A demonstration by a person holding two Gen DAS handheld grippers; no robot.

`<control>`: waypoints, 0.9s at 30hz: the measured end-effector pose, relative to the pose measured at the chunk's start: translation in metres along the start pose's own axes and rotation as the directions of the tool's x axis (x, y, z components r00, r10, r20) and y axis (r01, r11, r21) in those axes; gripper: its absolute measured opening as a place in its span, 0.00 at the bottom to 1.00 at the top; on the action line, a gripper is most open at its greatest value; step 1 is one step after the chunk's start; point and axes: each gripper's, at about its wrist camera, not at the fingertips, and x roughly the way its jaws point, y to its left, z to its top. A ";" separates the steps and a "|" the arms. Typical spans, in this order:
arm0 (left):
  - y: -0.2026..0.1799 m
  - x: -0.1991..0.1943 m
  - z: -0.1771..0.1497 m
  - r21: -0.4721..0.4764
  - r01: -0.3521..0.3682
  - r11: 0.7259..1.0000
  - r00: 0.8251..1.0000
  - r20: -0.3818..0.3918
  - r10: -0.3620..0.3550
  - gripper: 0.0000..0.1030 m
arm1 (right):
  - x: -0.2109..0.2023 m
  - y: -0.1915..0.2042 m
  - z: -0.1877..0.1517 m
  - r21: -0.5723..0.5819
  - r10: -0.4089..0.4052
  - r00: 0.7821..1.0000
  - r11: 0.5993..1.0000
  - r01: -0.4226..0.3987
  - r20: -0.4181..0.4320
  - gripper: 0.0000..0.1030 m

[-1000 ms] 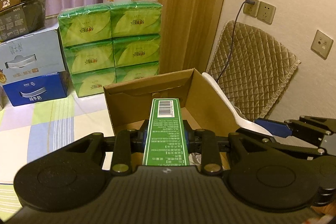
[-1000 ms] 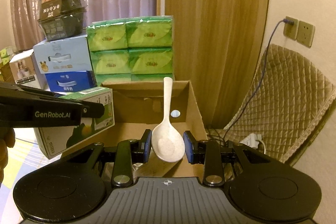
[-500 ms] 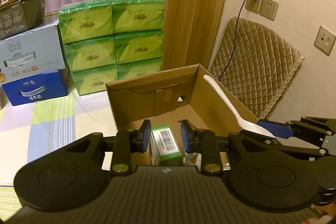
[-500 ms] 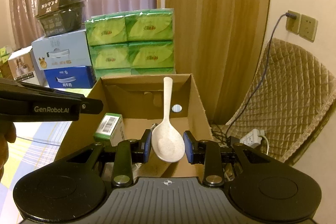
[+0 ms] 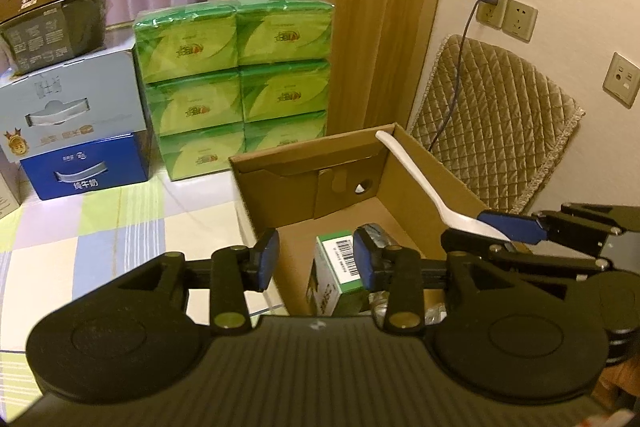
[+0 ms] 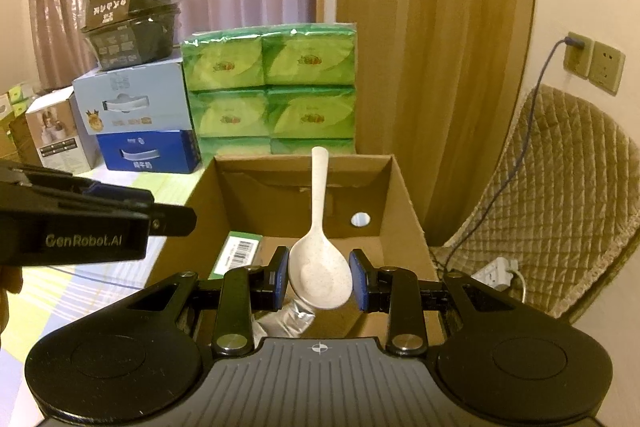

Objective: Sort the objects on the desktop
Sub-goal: 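Lower the green box and spoon into the cardboard box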

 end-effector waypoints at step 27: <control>0.038 -0.026 -0.012 -0.034 -0.046 0.998 0.999 0.021 0.047 0.76 | 0.018 0.027 0.019 -0.005 0.024 0.999 1.000 -0.024 0.030 0.46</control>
